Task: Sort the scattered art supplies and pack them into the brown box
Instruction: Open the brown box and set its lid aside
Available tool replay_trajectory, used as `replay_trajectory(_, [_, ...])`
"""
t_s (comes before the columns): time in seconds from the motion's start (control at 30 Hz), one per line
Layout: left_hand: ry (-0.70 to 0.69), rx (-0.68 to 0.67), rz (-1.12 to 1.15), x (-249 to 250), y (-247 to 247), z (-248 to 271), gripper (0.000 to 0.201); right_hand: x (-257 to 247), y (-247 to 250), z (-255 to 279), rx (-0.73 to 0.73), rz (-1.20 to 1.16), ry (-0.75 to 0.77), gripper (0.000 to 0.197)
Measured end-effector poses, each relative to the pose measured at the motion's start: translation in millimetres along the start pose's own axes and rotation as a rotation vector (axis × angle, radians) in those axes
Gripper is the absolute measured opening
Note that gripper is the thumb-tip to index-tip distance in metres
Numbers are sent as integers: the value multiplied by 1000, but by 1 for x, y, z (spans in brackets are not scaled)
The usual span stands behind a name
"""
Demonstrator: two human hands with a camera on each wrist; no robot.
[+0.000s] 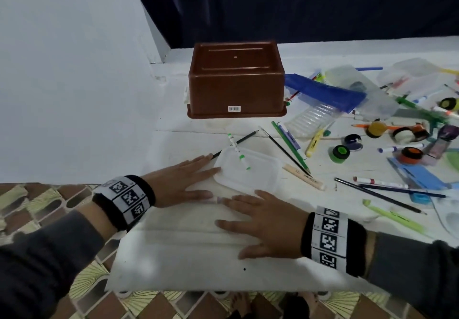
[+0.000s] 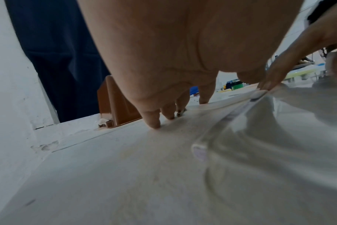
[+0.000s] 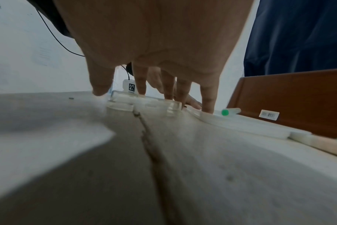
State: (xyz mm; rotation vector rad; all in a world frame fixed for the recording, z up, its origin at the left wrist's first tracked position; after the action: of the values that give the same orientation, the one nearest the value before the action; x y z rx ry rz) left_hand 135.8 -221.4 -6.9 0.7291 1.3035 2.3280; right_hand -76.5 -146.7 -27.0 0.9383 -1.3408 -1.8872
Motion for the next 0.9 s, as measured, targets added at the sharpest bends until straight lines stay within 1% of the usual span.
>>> replay_trajectory(0.07, [-1,-6,-5,1,-4,0,74,2,2,1,23,0,-4,66])
replay_trajectory(0.17, [9,-27,-1,6,-11,-3,81,10,2,14,21,6,-31,62])
replay_trajectory(0.23, [-30,-18,-27,17,-13,-9,84,15,3,27,64,49,-75,61])
replay_trajectory(0.37, [-98,28,-83,31,-9,-31,71,26,8,51,157,94,-193,59])
replay_trajectory(0.47, [-129,26,-90,37,1,-53,74,35,11,67,188,131,-292,62])
replay_trajectory(0.6, [-145,-22,-73,49,17,-88,97,48,10,94,155,176,-439,61])
replay_trajectory(0.77, [-170,-99,-106,65,28,-125,137,67,10,125,124,169,-593,60])
replay_trajectory(0.83, [-192,-117,-155,74,33,-136,152,71,10,137,122,141,-643,61])
replay_trajectory(0.9, [-220,-119,-206,84,39,-146,158,74,9,148,124,114,-696,61])
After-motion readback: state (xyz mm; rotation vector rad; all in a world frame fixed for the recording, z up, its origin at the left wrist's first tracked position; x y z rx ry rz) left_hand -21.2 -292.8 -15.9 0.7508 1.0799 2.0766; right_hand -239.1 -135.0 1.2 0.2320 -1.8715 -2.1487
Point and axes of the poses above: each hand's wrist, its own z-axis away from the middle knuckle, its own y-axis out of the back of the hand, x = y × z, the point moved 4 cm from there along -z, towards the middle knuckle, and after that the axes turned 2 degrees about -y, right-handed, at the moved point
